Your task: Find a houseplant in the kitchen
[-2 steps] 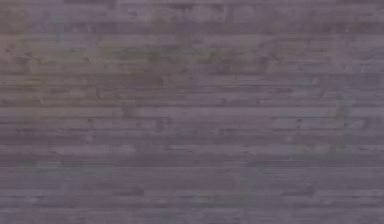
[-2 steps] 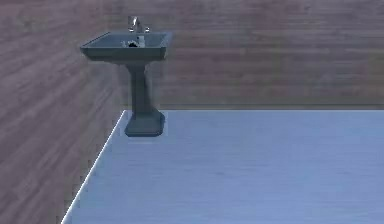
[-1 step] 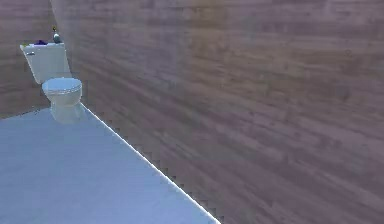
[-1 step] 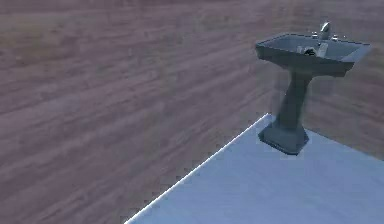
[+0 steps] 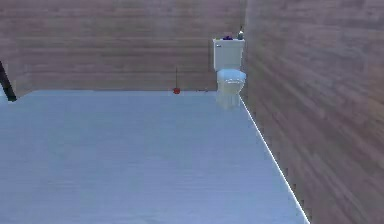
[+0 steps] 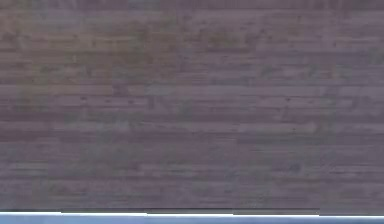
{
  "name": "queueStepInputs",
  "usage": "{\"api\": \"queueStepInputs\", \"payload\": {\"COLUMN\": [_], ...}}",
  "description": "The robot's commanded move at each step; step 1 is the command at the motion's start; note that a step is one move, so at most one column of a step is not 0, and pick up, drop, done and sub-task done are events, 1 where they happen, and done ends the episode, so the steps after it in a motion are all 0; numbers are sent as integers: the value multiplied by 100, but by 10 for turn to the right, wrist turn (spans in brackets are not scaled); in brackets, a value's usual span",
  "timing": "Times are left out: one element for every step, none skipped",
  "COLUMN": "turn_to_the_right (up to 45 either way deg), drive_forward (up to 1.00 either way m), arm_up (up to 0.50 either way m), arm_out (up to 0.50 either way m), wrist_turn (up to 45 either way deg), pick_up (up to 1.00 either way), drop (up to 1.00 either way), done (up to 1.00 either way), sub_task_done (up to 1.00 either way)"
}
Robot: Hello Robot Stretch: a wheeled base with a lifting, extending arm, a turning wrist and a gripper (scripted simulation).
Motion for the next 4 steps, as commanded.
{"api": "queueStepInputs", "payload": {"turn_to_the_right": [-450, 0, -30, 0], "drive_forward": [0, 100, 0, 100], "arm_up": [0, 0, 0, 0], "arm_out": [0, 0, 0, 0], "wrist_turn": [0, 0, 0, 0], "pick_up": [0, 0, 0, 0], "drop": [0, 0, 0, 0], "done": [0, 0, 0, 0], "sub_task_done": [0, 0, 0, 0]}}
